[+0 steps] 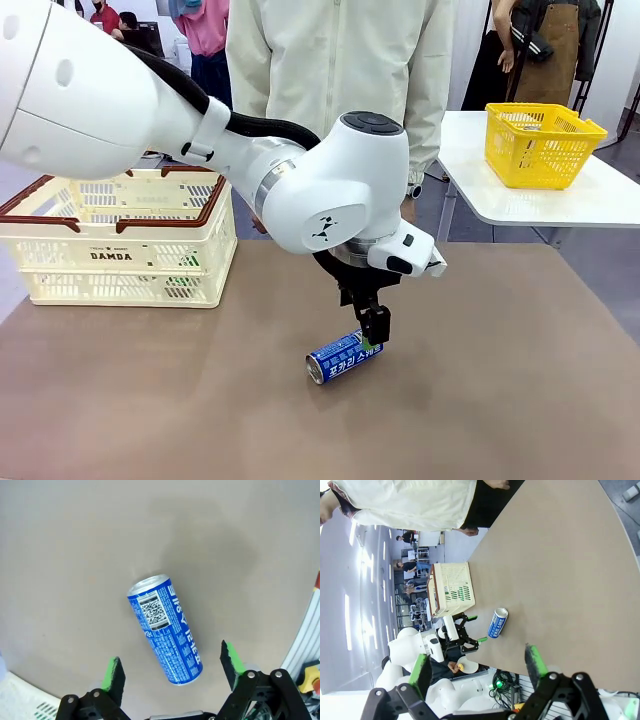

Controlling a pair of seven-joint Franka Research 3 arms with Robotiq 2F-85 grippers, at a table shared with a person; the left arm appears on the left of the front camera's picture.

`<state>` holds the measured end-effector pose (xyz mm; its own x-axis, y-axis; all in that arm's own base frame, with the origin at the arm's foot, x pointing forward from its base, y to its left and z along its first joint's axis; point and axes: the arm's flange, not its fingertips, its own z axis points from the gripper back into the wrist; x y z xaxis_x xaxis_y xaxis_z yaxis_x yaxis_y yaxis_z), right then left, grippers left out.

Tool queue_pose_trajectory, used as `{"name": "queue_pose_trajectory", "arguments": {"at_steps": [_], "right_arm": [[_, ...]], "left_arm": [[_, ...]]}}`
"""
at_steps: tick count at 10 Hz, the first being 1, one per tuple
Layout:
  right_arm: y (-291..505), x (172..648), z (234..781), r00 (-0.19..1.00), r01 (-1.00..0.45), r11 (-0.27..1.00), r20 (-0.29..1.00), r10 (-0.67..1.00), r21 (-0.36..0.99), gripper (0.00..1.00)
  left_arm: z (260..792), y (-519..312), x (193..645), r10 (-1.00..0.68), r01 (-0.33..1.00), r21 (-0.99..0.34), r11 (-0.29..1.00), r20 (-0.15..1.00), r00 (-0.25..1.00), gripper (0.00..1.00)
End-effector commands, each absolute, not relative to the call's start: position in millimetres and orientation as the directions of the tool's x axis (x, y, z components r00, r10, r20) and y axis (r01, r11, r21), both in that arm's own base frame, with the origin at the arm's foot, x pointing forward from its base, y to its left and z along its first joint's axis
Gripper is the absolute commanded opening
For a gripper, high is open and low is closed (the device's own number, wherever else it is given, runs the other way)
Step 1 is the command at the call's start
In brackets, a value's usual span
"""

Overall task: Place the drinks into the Shopping basket.
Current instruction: Pick up one drink and place it into the Shopping basket.

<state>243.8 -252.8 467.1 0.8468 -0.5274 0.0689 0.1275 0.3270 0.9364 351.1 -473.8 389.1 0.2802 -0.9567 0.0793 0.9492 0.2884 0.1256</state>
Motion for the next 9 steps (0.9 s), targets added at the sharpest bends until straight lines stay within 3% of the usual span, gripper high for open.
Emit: {"name": "queue_pose_trajectory", "arguments": {"at_steps": [1, 9], "right_arm": [[-254, 243, 467, 0.848, 0.108, 0.330, 0.086, -0.523, 0.938, 1.00], [-254, 243, 467, 0.848, 0.108, 0.330, 0.086, -0.523, 0.938, 1.00]], "left_arm": [[390, -477, 349, -0.961, 0.951, 0.143, 0.274, 0.069, 0.266, 1.00], [311, -461, 403, -0.980, 0.981, 0.045, 0.189, 0.069, 0.186, 1.00]]}}
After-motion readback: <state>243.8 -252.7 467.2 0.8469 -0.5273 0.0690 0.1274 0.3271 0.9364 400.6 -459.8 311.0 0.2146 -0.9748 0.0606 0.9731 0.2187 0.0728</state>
